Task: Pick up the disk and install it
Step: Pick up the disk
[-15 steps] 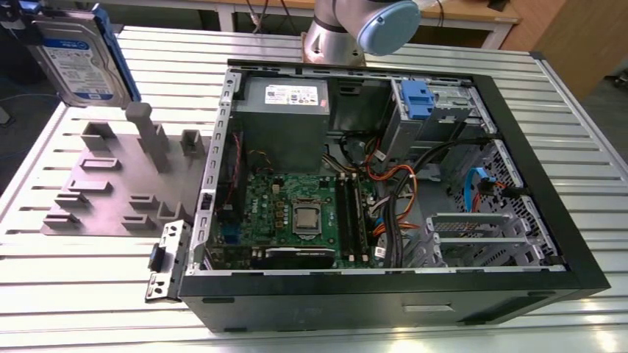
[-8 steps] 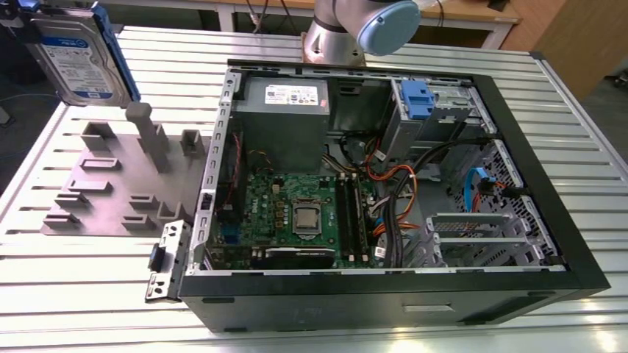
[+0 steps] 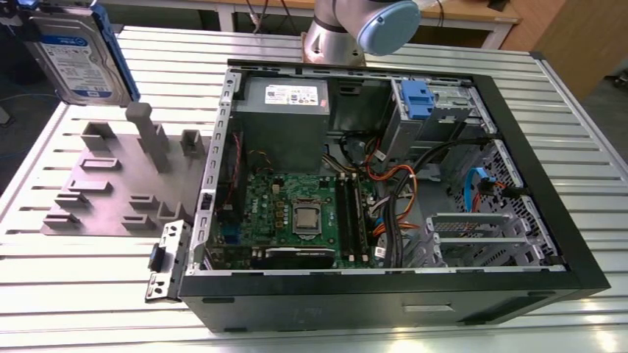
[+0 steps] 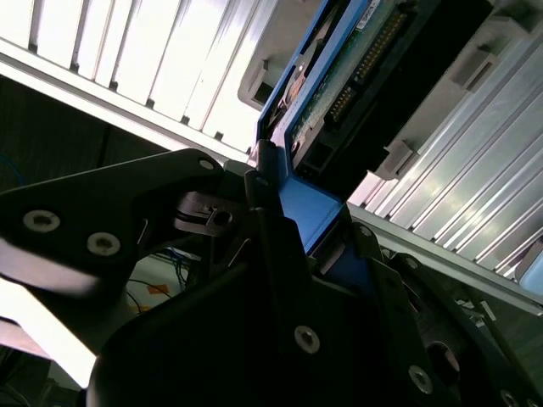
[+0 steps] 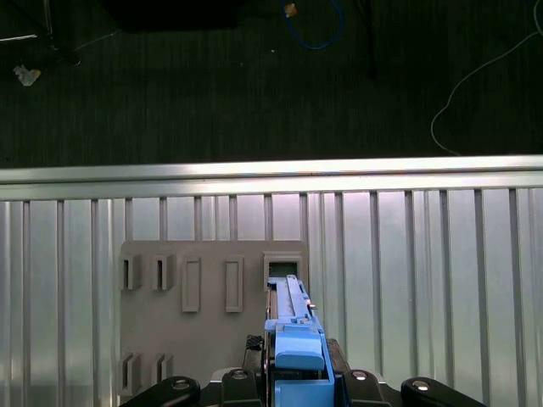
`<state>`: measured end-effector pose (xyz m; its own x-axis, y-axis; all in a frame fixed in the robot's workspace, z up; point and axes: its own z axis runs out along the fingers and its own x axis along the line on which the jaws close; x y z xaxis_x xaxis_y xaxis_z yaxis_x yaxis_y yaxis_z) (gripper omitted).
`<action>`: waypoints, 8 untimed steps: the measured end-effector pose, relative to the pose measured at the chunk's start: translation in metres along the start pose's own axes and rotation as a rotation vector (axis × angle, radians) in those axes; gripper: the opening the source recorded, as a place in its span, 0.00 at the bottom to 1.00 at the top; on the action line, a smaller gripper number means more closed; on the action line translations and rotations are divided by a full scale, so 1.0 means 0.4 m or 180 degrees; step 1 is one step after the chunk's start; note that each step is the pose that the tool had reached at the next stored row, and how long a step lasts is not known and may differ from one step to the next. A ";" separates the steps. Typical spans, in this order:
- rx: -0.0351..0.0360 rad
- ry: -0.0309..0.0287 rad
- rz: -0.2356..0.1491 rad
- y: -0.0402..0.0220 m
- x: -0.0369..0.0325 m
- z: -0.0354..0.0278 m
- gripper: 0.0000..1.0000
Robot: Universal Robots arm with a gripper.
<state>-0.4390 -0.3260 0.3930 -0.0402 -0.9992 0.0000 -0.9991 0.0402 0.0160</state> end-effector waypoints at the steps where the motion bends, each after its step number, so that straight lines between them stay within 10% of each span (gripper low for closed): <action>1: 0.0000 0.0000 0.0000 0.000 0.000 0.000 0.37; 8: 0.0000 0.0000 0.0000 0.000 0.000 -0.005 0.37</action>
<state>-0.4390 -0.3261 0.3949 -0.0401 -0.9992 0.0000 -0.9991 0.0401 0.0160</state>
